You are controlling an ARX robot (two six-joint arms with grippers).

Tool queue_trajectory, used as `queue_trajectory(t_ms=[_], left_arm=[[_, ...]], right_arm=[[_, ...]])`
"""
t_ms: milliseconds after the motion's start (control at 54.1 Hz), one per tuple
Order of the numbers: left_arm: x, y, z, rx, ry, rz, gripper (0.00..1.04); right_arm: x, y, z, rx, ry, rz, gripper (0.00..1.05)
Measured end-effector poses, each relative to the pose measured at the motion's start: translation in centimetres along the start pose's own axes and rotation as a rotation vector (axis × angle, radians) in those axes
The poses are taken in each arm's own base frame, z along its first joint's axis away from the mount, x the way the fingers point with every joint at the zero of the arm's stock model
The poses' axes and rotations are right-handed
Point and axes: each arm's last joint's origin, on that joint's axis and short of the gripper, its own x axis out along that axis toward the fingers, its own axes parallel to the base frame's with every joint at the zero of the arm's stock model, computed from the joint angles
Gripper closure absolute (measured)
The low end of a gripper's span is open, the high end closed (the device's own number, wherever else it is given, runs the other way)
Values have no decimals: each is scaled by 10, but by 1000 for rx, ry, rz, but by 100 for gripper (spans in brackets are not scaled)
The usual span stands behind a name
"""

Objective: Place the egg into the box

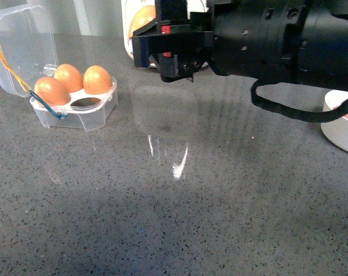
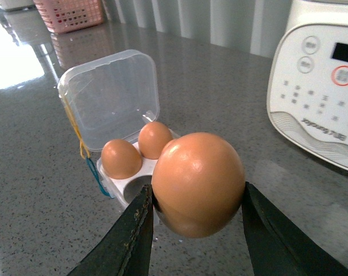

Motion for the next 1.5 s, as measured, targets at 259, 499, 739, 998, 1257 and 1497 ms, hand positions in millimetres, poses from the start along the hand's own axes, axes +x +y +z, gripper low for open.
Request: queue_trajectory(t_ms=[259, 499, 739, 998, 1257, 1497], left_arm=[[0, 0, 0, 0, 0, 0, 7], [0, 0, 0, 0, 0, 0, 7], [0, 0, 0, 0, 0, 0, 7], [0, 0, 0, 0, 0, 0, 7], [0, 0, 0, 0, 0, 0, 7], [0, 0, 0, 0, 0, 0, 7]], right_arm=[[32, 8, -11, 1, 40, 88, 66], [59, 10, -16, -4, 72, 115, 66], [72, 16, -10, -18, 72, 141, 66], [78, 18, -20, -21, 98, 151, 66], [82, 19, -22, -47, 107, 138, 65], [82, 19, -22, -51, 109, 140, 33]])
